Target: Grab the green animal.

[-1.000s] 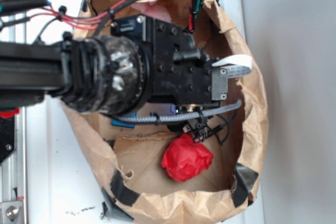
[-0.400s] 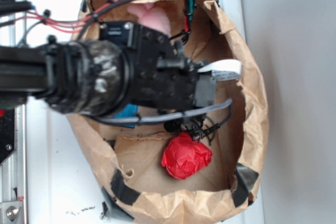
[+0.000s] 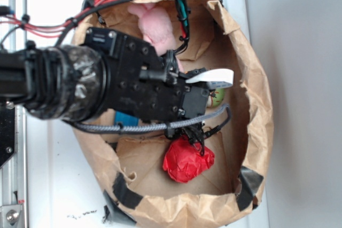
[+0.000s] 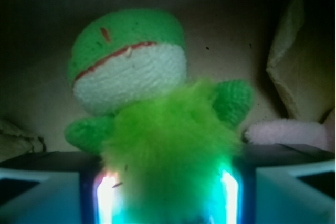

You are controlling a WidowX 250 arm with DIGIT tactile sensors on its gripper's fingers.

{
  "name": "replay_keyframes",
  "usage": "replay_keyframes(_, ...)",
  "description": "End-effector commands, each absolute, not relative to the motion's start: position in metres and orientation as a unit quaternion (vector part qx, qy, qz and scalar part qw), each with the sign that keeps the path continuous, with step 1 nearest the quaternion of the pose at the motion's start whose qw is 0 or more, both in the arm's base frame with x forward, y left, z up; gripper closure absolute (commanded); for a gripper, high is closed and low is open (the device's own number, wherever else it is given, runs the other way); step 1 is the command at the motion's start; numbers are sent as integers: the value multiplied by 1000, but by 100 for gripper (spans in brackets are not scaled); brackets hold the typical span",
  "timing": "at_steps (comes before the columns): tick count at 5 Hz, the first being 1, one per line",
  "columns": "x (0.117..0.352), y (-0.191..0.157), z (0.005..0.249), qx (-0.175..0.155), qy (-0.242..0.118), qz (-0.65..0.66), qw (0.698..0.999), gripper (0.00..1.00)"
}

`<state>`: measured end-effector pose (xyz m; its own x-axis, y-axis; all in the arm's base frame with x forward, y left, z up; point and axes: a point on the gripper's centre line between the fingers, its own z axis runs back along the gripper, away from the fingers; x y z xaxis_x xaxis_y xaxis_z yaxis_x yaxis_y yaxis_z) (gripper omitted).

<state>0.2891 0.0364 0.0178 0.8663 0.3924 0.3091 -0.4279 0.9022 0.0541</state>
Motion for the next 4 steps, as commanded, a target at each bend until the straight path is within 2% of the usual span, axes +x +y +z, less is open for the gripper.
replay_keyframes(1,261,31,74,13,-145,191,971,100)
replay_keyframes(2,236,32,107,4,-130,164,978,100)
replay_keyframes(3,229,33,122,-2,-135,173,976,100)
replay_keyframes(4,237,33,129,-11,-131,188,973,100)
